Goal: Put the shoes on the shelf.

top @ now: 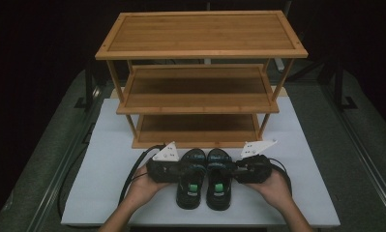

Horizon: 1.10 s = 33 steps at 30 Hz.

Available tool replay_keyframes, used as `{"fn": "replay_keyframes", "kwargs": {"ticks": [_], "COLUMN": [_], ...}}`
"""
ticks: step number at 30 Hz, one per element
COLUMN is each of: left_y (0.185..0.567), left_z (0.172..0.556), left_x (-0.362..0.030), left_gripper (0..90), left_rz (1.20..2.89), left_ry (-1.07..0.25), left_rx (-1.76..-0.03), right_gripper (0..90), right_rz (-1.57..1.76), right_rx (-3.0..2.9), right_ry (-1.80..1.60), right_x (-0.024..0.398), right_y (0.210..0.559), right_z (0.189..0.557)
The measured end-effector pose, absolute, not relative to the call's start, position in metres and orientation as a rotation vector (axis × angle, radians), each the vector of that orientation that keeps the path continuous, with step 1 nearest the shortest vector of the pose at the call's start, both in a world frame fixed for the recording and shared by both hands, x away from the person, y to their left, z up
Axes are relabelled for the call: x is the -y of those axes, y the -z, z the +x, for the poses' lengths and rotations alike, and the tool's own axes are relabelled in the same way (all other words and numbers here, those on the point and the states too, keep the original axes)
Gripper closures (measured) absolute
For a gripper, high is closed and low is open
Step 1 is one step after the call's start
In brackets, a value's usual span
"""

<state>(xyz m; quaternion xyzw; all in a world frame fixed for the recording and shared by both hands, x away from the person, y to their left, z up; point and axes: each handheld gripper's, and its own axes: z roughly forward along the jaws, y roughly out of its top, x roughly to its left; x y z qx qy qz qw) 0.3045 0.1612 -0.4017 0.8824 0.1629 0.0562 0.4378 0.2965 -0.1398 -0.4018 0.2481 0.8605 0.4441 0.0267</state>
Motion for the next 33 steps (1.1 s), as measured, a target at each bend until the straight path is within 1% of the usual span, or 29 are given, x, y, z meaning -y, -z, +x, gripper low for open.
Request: {"fn": "replay_keyframes", "kwargs": {"ticks": [10, 15, 33], "left_y": [0.398, 0.396, 0.393], "left_z": [0.304, 0.311, 0.366], "left_x": [-0.16, -0.161, -0.177], "left_gripper": [70.4, 70.5, 70.6], "left_rz": [2.12, 2.096, 2.004], "left_ry": [-0.177, -0.207, -0.354], "left_rx": [-0.463, -0.499, -0.589], "right_gripper": [69.1, 69.1, 69.2], "right_rz": [0.782, 0.798, 0.822], "right_rx": [-2.604, -2.557, -2.396], "right_ry": [-1.405, -1.414, -1.454], "right_x": [0.134, 0.131, 0.109], "right_y": [0.394, 0.389, 0.387], "right_z": [0.3, 0.31, 0.368]}}
